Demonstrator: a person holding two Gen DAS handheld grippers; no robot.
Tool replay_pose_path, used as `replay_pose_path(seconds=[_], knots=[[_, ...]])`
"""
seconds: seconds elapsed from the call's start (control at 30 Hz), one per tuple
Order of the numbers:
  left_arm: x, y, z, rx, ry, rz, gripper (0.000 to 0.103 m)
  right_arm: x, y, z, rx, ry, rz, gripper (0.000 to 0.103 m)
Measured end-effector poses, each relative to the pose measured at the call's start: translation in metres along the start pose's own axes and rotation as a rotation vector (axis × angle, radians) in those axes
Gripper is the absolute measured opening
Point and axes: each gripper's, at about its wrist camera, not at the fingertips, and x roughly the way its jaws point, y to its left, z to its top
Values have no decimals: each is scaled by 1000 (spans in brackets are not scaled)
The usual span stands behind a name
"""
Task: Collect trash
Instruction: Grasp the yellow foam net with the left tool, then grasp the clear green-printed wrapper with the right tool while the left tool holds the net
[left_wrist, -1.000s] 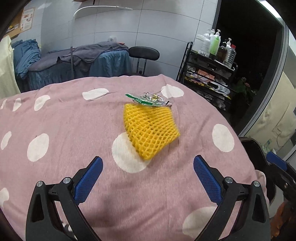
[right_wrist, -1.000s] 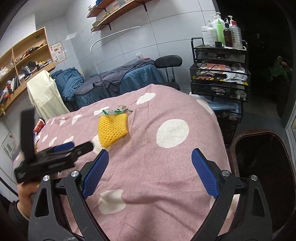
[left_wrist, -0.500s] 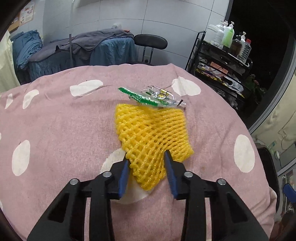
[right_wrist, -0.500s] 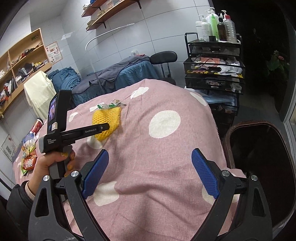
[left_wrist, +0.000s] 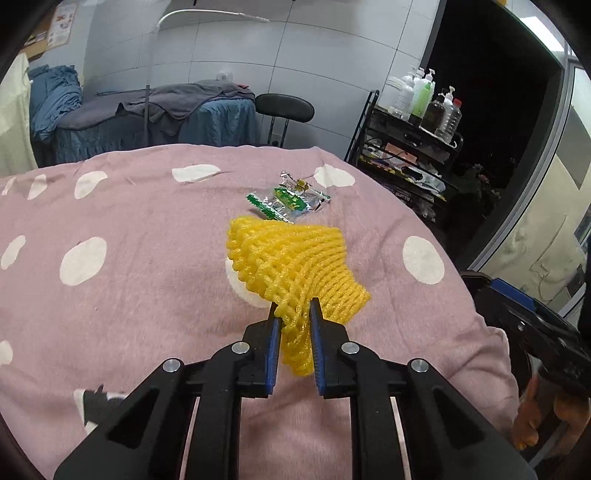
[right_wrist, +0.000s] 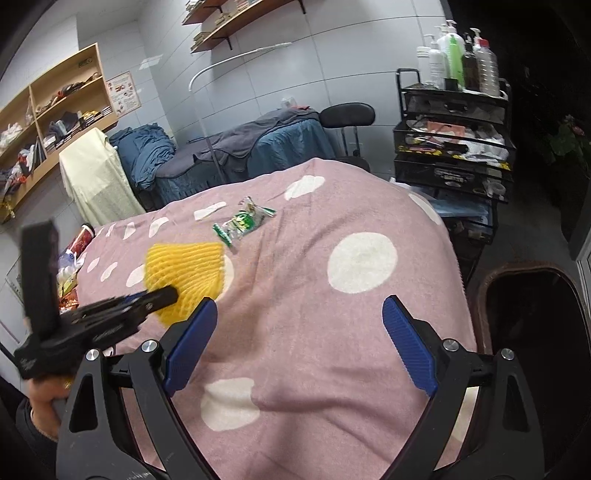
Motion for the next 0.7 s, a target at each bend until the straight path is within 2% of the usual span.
replay_pose_path(seconds=[0.2,0.37,0.47,0.7], knots=[[-41,22,-20,-86,-65,31,15,31,29,21,-95,23,31,90],[-63,35,-38,-90,-96,108,15,68,60,37,-204,40,39,90],[-75,41,-47,-109,-105,114,15,99,80,47,-283,39,44,90],[-99,49,-68,-143,-122,130,15,172,100,70,-423,114,-71,90]])
